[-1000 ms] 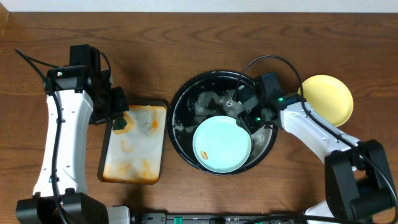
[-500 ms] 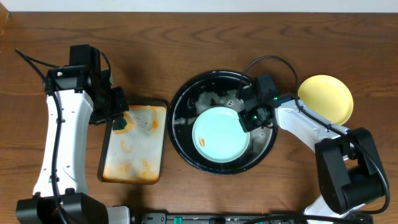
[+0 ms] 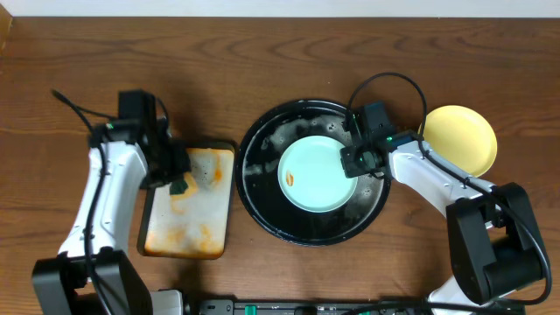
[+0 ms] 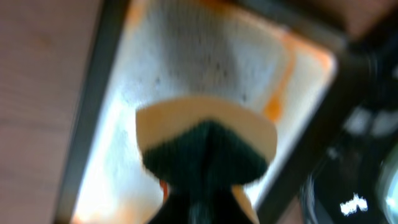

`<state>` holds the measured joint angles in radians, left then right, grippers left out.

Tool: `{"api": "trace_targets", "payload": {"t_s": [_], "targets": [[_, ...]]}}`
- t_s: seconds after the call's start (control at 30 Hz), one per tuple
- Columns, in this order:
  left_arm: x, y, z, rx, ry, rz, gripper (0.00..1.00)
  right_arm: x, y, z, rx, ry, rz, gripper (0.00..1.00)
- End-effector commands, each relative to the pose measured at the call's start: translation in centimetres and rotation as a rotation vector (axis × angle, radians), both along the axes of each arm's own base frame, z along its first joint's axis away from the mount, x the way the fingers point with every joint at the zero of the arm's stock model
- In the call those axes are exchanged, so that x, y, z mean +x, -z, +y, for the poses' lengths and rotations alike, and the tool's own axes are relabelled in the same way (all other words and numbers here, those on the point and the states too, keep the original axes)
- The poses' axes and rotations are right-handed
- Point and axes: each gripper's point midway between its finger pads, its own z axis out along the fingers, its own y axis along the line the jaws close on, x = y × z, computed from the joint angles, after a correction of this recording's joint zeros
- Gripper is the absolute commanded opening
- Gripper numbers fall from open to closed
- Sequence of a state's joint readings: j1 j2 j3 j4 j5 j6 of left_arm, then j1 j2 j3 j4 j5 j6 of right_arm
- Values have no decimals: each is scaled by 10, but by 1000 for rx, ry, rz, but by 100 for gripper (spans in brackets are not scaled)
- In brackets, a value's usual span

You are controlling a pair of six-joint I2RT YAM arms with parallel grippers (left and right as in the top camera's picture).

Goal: Clean dirty plates on tray and stack at the side
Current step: 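Grip the blue-green plate rim and slide it into the basin center, then scrub the blue-green plate with the sponge in the left gripper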

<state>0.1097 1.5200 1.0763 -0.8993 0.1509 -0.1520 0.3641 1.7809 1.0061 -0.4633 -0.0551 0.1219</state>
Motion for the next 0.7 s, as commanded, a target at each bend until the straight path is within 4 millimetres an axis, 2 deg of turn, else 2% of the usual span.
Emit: {"api": "trace_targets", "payload": {"t_s": [0.0, 0.2, 0.37, 0.5, 0.67], "targets": [[-7, 25, 0, 7, 12, -4, 7, 8, -10, -8, -40, 5, -47, 1], [-5, 53, 0, 14, 12, -58, 8, 7, -10, -8, -45, -4, -43, 1], [-26, 82, -2, 2, -18, 5, 8, 7, -10, -8, -45, -4, -43, 1], [-37, 97, -5, -9, -45, 73, 8, 7, -10, -8, -45, -4, -43, 1], [-28, 123, -11, -9, -20, 92, 8, 7, -10, -8, -44, -4, -43, 1]]}}
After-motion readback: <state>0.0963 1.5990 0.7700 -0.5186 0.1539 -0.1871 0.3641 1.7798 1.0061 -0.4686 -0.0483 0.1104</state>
